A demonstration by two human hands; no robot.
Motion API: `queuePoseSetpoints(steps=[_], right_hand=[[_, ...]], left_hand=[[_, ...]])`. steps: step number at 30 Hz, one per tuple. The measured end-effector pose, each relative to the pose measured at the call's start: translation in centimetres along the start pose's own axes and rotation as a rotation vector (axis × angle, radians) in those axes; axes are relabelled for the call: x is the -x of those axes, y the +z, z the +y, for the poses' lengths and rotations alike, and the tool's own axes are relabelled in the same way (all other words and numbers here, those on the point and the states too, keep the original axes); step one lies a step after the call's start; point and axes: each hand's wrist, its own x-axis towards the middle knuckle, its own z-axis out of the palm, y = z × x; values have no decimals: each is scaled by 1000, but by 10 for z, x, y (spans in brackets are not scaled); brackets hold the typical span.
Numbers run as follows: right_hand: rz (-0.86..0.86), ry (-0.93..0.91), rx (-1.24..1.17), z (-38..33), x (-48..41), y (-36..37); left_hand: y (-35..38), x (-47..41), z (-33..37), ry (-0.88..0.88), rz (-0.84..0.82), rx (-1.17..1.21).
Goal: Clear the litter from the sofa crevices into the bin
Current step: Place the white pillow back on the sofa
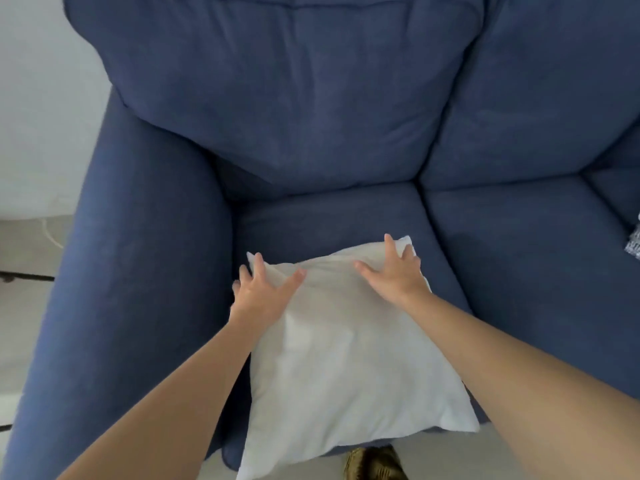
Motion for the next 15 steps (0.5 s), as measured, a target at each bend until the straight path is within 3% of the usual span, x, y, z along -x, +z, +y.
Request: queuePoseSetpoints(steps=[4, 8, 11, 15], right_hand=[[-76, 169, -88, 42, -10, 7], [-172, 249, -219, 62, -15, 11], [-114, 199, -267, 60, -17, 10], [95, 46, -314, 43, -17, -1]], left_hand=[[27, -4, 3, -198, -102, 82], [41, -6, 2, -247, -166, 119], [40, -11, 3, -185, -55, 12], [22, -12, 20, 84, 211, 105]])
